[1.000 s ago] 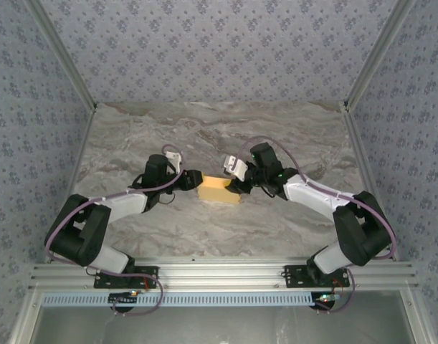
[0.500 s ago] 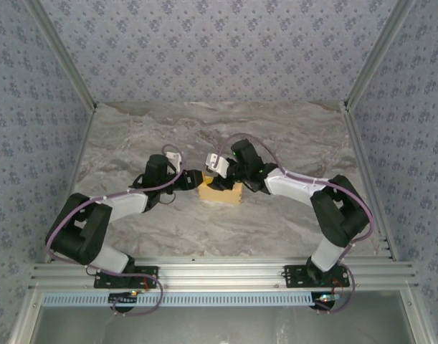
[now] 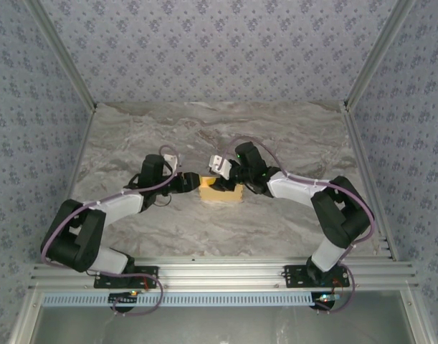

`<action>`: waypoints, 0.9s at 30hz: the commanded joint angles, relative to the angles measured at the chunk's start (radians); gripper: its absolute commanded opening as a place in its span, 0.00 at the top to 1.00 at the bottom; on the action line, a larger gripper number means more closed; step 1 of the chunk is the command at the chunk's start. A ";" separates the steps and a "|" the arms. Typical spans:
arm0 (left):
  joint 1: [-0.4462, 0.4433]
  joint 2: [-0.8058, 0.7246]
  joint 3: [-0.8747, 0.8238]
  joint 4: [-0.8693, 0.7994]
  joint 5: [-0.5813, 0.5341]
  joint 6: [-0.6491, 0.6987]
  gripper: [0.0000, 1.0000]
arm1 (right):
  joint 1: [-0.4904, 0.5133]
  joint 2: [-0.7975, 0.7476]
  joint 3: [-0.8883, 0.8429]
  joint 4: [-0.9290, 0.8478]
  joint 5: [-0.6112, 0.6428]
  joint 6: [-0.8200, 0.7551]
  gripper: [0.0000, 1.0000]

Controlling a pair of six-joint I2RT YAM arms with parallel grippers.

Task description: Fold the paper box

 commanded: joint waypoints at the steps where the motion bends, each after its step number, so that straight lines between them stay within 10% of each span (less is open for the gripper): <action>1: 0.005 -0.030 -0.017 -0.074 0.022 0.031 0.49 | -0.020 0.052 -0.031 -0.133 0.046 -0.032 0.57; 13: -0.009 0.062 -0.065 -0.021 -0.006 0.048 0.55 | -0.030 0.013 0.005 -0.145 -0.066 0.012 0.56; 27: -0.007 0.058 -0.003 -0.114 -0.028 0.079 0.55 | -0.012 -0.003 0.198 -0.657 0.018 -0.398 0.42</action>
